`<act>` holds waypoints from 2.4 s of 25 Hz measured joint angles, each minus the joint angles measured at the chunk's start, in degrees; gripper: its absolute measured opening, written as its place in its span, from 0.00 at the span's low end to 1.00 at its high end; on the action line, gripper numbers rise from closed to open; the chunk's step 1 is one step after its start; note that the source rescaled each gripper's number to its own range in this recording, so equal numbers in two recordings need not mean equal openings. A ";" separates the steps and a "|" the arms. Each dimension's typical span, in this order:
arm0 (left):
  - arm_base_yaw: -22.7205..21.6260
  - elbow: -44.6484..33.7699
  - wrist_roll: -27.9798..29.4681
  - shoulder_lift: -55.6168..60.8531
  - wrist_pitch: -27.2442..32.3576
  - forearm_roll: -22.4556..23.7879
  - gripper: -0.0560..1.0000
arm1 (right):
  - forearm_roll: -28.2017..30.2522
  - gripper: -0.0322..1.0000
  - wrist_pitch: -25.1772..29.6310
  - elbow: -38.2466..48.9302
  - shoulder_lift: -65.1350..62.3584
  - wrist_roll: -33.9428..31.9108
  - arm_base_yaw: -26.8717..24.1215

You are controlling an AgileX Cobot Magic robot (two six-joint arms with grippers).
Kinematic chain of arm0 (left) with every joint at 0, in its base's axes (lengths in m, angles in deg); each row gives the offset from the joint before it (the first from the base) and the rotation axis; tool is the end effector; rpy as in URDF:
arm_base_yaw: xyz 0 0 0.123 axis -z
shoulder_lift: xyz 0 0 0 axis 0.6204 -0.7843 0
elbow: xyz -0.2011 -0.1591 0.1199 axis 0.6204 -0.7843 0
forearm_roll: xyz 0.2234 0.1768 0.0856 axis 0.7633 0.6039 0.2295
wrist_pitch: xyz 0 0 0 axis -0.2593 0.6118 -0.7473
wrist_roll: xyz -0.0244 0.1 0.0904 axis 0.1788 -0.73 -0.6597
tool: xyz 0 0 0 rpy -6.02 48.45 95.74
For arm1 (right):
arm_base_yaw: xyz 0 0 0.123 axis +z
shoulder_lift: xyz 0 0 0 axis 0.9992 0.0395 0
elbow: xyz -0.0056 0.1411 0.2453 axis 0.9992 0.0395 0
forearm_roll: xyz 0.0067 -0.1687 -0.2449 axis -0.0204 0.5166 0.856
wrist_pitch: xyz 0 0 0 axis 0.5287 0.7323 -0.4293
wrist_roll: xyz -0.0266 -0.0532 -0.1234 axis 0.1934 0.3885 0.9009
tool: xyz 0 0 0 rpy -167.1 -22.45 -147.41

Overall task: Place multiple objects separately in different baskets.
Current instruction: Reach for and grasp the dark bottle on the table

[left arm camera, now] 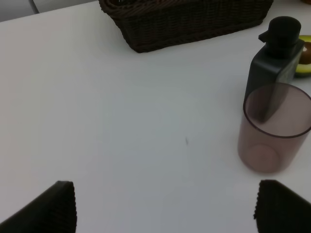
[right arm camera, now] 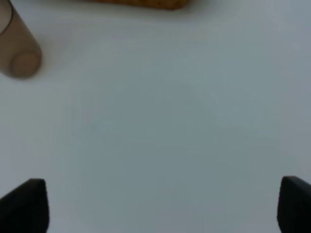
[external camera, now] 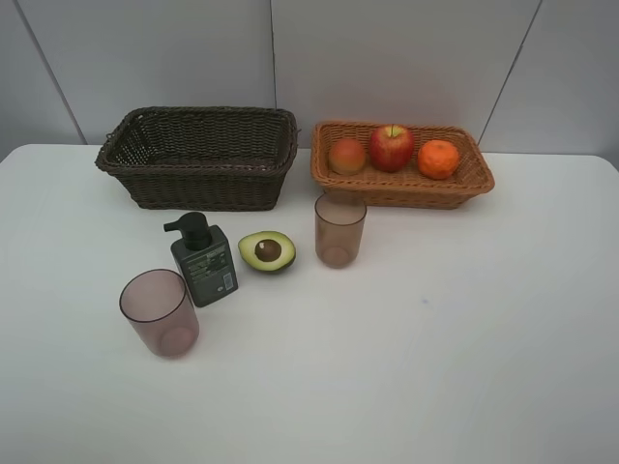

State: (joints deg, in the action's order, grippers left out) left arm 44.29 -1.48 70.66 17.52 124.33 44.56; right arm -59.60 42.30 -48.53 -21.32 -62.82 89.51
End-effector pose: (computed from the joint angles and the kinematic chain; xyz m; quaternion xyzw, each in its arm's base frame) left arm 0.0835 -0.0205 0.2487 0.1059 0.8677 -0.0405 0.4839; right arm 0.1623 0.0119 0.2761 -0.0671 0.9239 0.0116 0.3765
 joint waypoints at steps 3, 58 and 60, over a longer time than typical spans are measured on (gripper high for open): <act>0.00 0.00 0.00 0.00 0.00 0.00 0.97 | 0.62 1.00 0.08 0.01 -4.73 -0.07 -0.64; 0.00 0.00 0.00 0.00 0.00 0.00 0.97 | 1.19 1.00 2.94 7.06 -31.11 -1.68 -4.56; 0.00 0.00 0.00 0.00 0.00 0.00 0.97 | 1.19 1.00 2.94 7.06 -31.11 -1.68 -4.56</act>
State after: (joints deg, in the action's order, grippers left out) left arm 44.29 -1.48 70.66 17.52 124.33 44.56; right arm -58.41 45.24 -41.47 -52.43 -64.49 84.95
